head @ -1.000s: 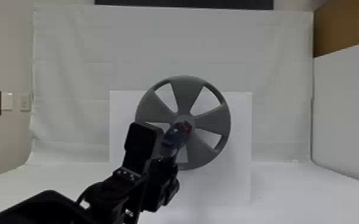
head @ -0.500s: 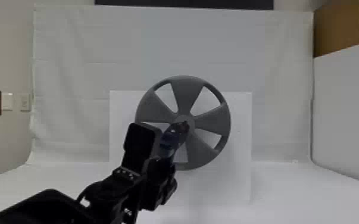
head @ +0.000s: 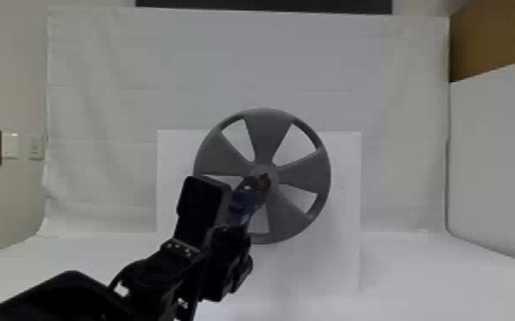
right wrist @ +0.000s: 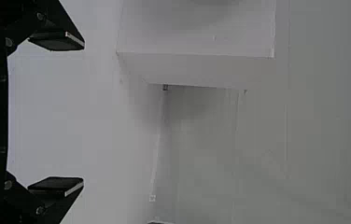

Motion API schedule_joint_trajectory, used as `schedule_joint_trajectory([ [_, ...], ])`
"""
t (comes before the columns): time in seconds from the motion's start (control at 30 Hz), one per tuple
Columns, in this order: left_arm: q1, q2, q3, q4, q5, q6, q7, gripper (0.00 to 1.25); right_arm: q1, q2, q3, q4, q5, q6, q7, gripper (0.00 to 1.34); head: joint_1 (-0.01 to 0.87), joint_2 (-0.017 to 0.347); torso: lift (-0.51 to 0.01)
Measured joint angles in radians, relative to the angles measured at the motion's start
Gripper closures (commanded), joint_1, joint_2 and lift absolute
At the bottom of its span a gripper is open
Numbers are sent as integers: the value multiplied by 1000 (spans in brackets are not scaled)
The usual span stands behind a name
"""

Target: Grasp the drill and bring into the middle of wheel

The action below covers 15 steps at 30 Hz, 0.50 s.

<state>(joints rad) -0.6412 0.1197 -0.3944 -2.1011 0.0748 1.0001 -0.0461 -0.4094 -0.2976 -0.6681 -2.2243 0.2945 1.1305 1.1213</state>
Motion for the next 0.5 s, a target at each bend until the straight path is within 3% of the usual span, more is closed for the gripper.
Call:
schedule_joint_trajectory([
  [0.5,0,0,0,1,-5,-2,-5,1211,0,-1,1,0,0,1,0,257,0,0,-406],
])
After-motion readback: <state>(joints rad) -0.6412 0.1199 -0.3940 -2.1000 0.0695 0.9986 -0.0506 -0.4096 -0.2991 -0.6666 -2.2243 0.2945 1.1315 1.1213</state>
